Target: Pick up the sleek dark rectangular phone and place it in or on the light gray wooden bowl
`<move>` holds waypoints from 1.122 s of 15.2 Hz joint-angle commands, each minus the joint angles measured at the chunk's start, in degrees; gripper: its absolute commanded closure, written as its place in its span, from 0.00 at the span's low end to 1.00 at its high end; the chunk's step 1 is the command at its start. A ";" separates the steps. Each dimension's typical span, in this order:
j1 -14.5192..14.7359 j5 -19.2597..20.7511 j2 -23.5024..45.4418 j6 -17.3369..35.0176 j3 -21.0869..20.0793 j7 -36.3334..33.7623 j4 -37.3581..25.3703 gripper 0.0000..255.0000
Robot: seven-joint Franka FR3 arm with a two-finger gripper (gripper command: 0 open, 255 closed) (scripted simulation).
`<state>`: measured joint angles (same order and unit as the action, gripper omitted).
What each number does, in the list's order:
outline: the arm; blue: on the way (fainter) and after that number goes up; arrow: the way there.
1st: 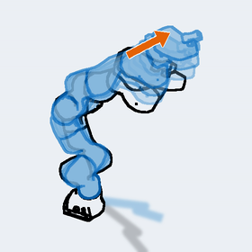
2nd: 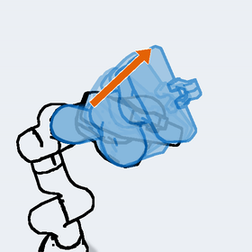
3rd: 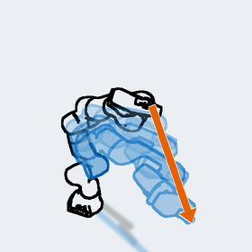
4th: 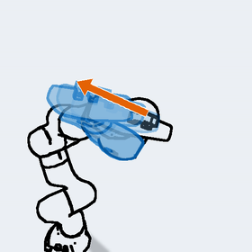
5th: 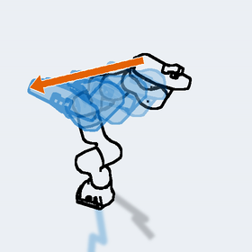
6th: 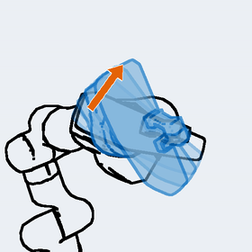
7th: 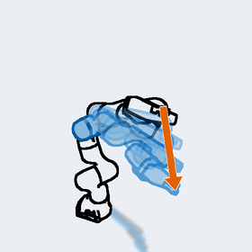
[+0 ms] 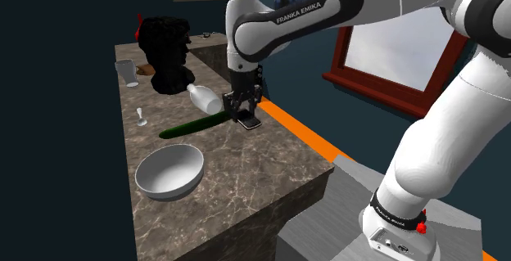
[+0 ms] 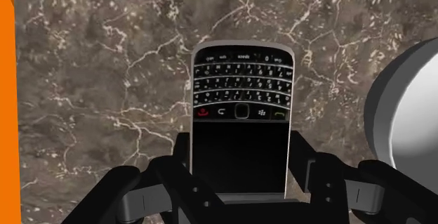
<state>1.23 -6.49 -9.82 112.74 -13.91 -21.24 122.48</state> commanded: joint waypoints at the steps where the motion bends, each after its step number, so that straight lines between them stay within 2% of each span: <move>1: -0.02 0.01 -0.31 -1.74 0.06 -0.09 -1.43 1.00; 9: 3.65 2.28 8.76 -2.68 -5.33 -10.26 -11.87 1.00; 17: 9.76 8.02 22.39 -5.95 -9.42 -21.77 -28.35 1.00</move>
<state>10.23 0.65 10.53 107.53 -23.06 -41.82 96.79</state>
